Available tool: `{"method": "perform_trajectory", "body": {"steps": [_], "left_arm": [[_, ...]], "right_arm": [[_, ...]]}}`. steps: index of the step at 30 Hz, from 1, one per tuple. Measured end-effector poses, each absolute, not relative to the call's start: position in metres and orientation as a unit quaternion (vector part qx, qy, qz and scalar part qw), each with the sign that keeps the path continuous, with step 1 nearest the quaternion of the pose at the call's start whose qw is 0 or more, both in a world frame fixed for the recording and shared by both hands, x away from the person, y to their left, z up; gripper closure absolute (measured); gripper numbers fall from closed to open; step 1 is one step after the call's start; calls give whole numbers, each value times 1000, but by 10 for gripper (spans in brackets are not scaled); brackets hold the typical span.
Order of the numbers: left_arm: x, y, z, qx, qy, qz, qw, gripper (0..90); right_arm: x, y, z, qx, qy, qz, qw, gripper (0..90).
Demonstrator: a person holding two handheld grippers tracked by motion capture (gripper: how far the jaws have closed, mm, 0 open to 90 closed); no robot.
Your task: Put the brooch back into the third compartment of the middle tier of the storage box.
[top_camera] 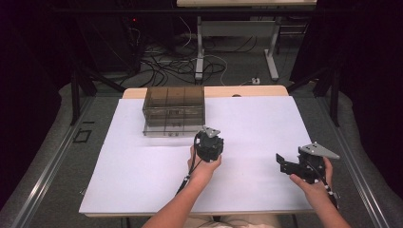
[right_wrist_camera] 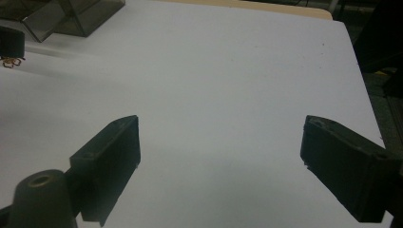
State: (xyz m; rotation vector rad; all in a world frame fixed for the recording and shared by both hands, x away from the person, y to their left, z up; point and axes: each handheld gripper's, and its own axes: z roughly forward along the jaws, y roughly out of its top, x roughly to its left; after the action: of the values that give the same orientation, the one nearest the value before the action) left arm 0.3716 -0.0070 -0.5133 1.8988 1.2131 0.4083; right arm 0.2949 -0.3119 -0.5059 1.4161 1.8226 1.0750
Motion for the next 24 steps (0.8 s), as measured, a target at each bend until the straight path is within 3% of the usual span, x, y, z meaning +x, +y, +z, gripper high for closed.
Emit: {"method": "perform_trajectory", "body": {"steps": [24], "left_arm": [[386,32,-500,722,519,190,416,848]], "right_arm": [[295,-312,-506,530,686,401,295,128]]}}
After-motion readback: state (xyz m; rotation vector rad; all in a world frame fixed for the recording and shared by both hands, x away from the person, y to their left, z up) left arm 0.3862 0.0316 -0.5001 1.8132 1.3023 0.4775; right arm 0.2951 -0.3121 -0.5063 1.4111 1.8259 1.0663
